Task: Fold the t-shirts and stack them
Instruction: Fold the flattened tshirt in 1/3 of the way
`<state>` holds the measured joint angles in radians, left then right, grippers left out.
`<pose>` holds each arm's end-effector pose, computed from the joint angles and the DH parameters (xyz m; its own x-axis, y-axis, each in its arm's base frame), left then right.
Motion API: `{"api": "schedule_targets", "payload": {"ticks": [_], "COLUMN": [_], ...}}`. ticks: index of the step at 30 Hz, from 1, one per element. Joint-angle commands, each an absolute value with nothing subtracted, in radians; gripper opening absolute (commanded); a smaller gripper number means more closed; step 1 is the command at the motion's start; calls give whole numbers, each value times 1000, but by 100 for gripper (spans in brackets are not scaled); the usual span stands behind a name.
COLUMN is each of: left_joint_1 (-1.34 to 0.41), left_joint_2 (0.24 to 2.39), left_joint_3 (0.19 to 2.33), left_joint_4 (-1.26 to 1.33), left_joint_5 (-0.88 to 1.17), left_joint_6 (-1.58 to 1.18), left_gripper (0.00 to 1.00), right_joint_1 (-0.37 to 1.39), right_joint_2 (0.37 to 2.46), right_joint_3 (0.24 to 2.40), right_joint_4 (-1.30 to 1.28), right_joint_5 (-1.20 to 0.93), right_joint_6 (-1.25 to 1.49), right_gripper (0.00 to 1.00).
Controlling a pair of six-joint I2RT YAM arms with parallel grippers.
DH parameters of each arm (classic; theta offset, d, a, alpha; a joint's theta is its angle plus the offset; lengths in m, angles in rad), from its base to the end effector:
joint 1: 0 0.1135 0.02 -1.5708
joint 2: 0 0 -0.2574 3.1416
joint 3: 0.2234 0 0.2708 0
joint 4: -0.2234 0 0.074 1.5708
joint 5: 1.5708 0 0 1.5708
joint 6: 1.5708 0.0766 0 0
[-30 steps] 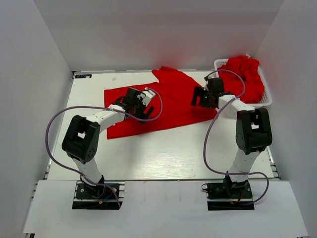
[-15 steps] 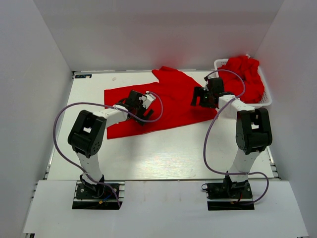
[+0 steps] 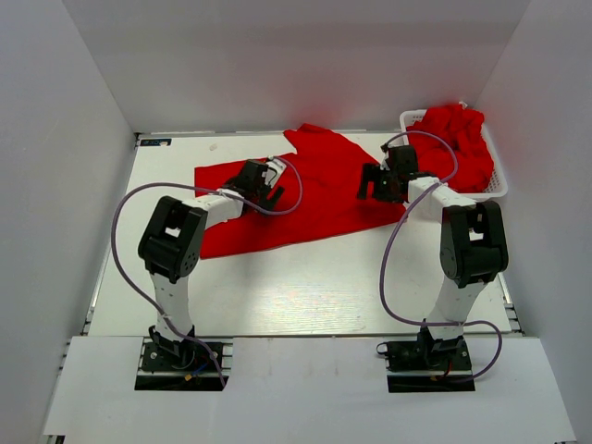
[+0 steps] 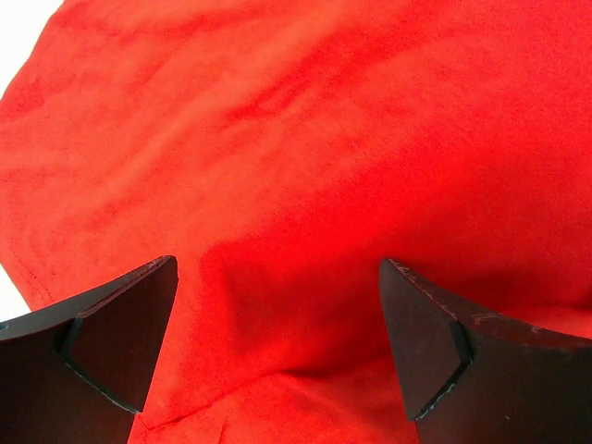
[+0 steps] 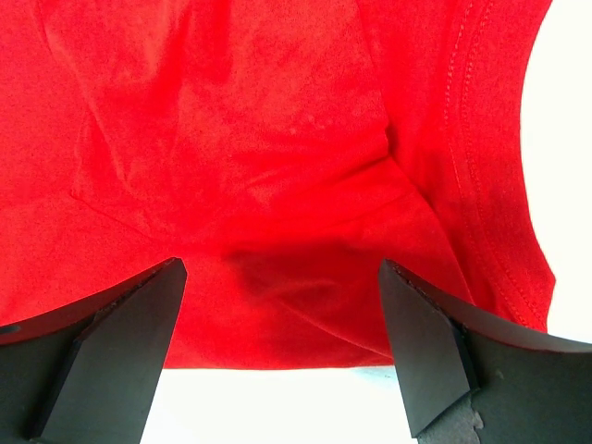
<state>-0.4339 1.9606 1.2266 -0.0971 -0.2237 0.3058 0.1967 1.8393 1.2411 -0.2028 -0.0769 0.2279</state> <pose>0.4193 -0.1756 0.1094 -0.5566 0.5814 -0.5935 0.4633 0.8101 0.3592 0.4352 0.0927 0.1546 -0.7419 0.0819 -0.6655 -0.0818 0.9741 0.2110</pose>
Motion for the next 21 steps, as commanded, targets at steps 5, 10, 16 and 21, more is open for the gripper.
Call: {"api": "schedule_targets", "payload": {"ticks": [5, 10, 16, 21], "left_joint_1": [-411, -402, -402, -402], "left_joint_2": [1901, 1804, 1752, 1701], "left_joint_3": [1324, 1404, 1273, 1109], "left_joint_4": [-190, -395, -431, -391], "left_joint_5": [-325, -281, -98, -57], "left_joint_6": [178, -35, -210, -281], "left_gripper": [100, 100, 100, 100], "right_joint_1": [192, 196, 193, 192], "right_joint_2": [1833, 1858, 1928, 1948], "right_joint_3": [1293, 1342, 1394, 1388], "right_joint_4": [-213, -254, -310, -325], "right_joint_5": [-63, -11, -6, -28], "right_joint_6": [210, 232, 279, 310], "right_gripper": [90, 90, 90, 90]}}
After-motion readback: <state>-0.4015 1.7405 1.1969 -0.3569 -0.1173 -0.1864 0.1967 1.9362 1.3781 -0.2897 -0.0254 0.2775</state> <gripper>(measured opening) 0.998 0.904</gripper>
